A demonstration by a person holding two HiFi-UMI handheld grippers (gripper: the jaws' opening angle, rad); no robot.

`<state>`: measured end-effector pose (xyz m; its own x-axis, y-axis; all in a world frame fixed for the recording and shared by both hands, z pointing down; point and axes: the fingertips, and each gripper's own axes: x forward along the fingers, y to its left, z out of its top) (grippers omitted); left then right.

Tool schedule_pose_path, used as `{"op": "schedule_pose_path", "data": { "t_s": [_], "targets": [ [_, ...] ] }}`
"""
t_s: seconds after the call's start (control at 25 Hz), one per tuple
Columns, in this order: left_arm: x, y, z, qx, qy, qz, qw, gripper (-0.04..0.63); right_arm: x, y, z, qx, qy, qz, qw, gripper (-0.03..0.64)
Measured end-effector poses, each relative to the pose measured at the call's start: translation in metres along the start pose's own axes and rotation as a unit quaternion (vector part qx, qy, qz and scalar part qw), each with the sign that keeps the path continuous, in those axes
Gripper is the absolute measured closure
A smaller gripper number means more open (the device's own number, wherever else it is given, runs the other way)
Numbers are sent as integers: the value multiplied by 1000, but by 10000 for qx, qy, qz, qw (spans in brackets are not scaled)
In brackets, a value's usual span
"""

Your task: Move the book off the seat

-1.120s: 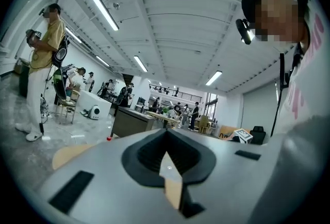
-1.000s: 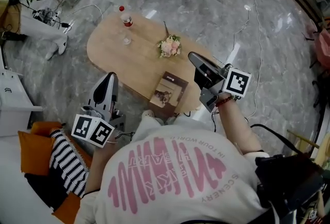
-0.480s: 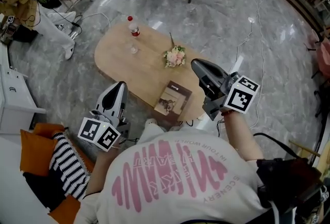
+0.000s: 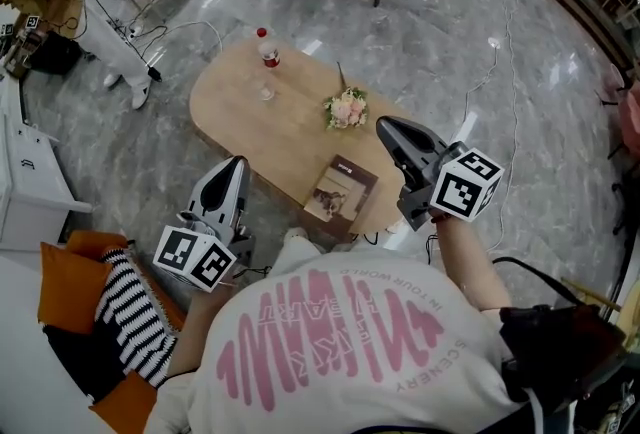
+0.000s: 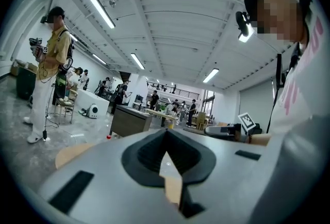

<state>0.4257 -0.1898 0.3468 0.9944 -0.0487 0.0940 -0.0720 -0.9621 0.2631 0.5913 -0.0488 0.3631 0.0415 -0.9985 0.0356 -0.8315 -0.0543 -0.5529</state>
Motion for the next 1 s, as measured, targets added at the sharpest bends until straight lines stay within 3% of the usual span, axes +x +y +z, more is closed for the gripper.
{"op": "schedule_pose_path", "data": {
  "t_s": [1.0],
  "targets": [
    [1, 11, 4, 7, -137, 307, 9994, 588, -1, -10, -5, -36, 136, -218, 9997, 607]
  ]
}}
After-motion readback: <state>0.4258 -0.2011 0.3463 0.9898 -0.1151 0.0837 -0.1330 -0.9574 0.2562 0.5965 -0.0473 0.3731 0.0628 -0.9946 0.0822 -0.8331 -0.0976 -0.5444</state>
